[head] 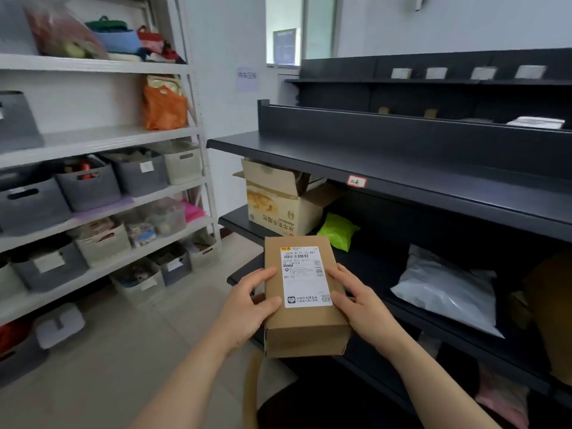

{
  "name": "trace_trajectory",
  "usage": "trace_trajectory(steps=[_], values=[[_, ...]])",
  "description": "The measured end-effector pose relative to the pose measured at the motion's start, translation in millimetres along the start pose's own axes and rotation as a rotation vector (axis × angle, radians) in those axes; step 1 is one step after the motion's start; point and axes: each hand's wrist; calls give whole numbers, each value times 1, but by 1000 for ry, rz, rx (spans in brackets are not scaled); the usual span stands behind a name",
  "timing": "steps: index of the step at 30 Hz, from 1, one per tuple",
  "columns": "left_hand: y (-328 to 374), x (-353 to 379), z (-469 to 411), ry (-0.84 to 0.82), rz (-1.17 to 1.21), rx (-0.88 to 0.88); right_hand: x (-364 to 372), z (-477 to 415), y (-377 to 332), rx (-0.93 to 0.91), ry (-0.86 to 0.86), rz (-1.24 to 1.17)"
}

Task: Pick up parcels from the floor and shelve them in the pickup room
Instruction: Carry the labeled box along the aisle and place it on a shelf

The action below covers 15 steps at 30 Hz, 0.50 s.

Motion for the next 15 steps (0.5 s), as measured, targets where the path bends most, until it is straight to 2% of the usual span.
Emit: trace_trajectory(steps=[6,15], values=[[5,-22,-26,-108,-55,33,20,-1,-14,79,108,4],[12,-4,-74,-240,-18,53,1,-18,-10,173,216,-10]])
Point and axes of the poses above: each hand's wrist, its own z-axis away from the middle knuckle, its own x-axis out of the palm, y = z × x, and after that the axes turned 11 degrees about z, right-handed
